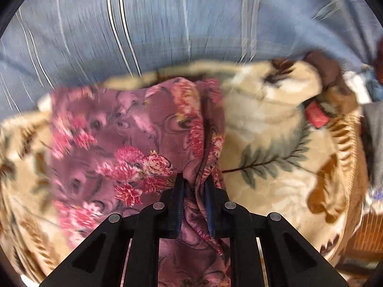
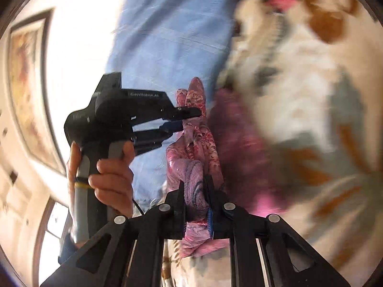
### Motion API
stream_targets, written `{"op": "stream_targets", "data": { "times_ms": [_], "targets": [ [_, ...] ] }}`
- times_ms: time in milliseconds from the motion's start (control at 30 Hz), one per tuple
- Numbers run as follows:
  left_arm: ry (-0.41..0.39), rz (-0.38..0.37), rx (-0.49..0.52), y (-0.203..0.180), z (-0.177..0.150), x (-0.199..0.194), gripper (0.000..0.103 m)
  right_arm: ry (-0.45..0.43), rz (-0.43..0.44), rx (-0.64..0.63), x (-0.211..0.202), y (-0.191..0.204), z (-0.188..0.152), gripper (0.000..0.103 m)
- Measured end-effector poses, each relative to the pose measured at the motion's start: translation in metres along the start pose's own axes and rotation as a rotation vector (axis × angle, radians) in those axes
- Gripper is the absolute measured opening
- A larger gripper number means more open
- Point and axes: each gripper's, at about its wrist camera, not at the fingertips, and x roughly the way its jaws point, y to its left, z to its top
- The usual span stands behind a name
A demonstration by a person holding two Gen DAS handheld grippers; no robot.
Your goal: Fold small clothes
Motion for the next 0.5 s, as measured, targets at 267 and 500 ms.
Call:
{"op": "stream_targets", "data": {
  "times_ms": [267, 500],
  "targets": [
    [-0.072, -0.081, -0.108, 0.031, 0.012, -0.027, 0.018, 0.017, -0.103, 0.031, -0.013, -0.009, 0.007, 0.036],
    [-0.227, -0.022, -0.209, 0.117, -0.009, -0.069, 0.054, -0.197, -0.111, -0.093, -0.038, 0.016, 0.028, 0.049]
  ]
}}
